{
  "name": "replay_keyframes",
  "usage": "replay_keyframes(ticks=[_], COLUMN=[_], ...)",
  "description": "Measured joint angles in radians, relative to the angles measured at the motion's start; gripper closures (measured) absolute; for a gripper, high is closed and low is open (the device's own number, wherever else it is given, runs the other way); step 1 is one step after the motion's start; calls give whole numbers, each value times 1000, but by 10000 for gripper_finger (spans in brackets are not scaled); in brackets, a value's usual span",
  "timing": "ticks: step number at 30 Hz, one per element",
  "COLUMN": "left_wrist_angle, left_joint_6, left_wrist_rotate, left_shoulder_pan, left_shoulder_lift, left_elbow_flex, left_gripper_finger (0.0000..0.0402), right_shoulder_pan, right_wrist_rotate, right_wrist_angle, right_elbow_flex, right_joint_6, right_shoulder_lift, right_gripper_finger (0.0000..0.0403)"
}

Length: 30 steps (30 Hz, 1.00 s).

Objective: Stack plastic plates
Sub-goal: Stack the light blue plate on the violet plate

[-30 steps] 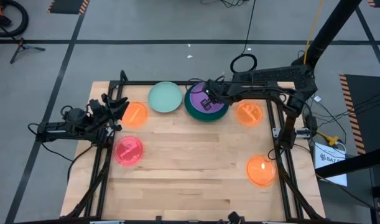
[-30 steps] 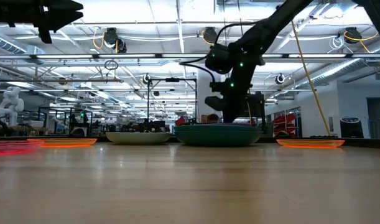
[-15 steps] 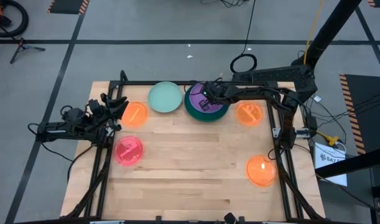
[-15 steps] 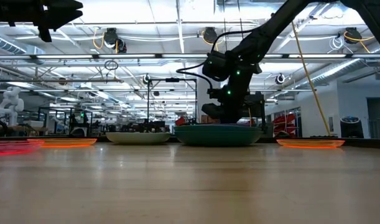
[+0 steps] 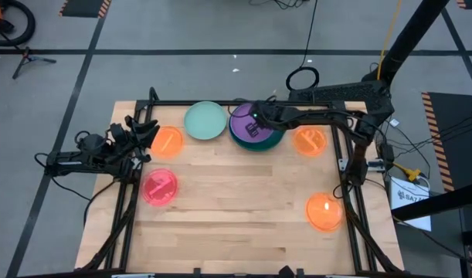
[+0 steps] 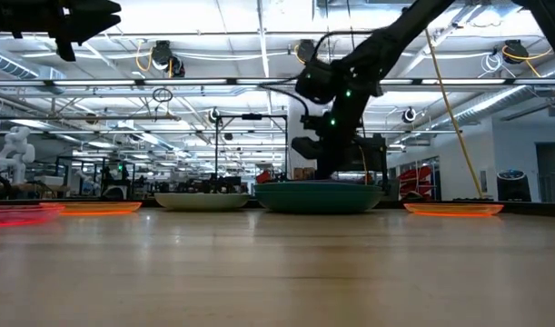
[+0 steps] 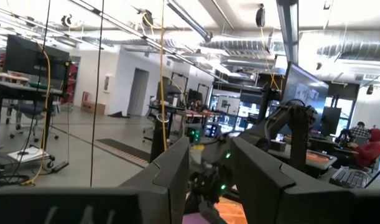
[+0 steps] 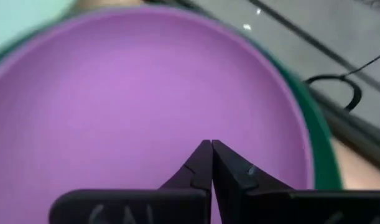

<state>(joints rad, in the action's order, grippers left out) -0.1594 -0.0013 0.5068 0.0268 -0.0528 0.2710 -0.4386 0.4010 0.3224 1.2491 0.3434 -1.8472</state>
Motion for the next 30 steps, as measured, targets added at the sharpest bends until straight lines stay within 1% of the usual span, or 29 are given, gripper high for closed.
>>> replay_keyframes(ticks=[2,8,11,13,16,19,21,27,30], left_wrist_angle=[0,0,7,14,17,23,22,22,18], left_joint_6=[0,-1,-9,-19,-29,-39,-51,-61,-62], left_wrist_rotate=[0,0,0,0,0,0,0,0,0], left_shoulder_pan=[0,0,0,0,0,0,0,0,0], left_shoulder_lift=[0,0,0,0,0,0,0,-2,-13], left_elbow_flex=[0,0,0,0,0,0,0,0,0], left_gripper_finger=[279,279,279,279,279,279,279,279,279], right_shoulder_pan=[12,70,107,129,157,179,186,205,230], right_wrist_rotate=[18,14,-23,-65,-116,-128,-164,-322,-384], right_wrist_angle=[12,34,10,-63,-208,-313,-368,-457,-522], right_elbow_flex=[0,0,-27,-82,-201,-314,-375,-490,-538], right_joint_6=[-11,-69,-116,-144,-164,-178,-201,-257,-305], right_shoulder_lift=[33,130,180,221,291,357,397,512,560], right_gripper_finger=[403,403,403,403,403,403,403,403,403])
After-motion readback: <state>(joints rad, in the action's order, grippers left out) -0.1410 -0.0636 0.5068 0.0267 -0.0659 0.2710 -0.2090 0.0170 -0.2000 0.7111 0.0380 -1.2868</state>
